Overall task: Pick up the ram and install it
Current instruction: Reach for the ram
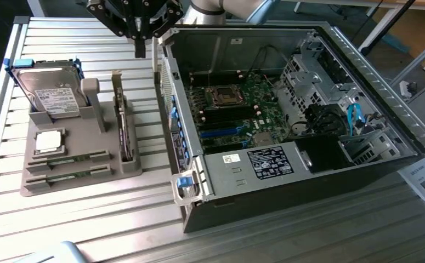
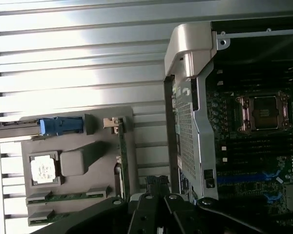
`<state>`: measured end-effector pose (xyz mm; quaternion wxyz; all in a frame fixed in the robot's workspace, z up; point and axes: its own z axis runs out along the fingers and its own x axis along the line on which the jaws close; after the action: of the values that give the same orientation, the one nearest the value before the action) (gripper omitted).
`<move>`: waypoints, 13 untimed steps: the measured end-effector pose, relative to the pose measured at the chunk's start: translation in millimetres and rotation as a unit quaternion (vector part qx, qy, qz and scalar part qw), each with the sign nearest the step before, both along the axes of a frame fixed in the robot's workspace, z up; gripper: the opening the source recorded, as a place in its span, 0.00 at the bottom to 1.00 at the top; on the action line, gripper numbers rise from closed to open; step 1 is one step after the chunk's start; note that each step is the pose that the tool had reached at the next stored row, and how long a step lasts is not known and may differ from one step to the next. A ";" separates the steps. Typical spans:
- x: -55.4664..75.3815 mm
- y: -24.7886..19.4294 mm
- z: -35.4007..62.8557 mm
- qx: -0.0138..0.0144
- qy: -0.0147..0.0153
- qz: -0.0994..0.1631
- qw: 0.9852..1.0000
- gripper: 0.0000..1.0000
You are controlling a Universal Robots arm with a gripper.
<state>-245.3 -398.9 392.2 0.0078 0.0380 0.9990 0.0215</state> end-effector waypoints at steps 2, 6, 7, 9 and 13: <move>-8.0 0.0 -0.1 0.000 0.000 0.000 1.000 0.10; -24.3 0.0 -0.3 0.000 0.002 0.000 1.000 0.10; -29.7 0.0 -0.4 0.000 0.002 0.000 1.000 0.10; -38.5 0.0 -0.5 0.000 0.003 0.000 1.000 0.10; -52.3 0.0 -0.8 0.000 0.004 0.000 1.000 0.10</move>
<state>-297.6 -399.0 391.4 0.0034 0.0381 0.9990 0.0214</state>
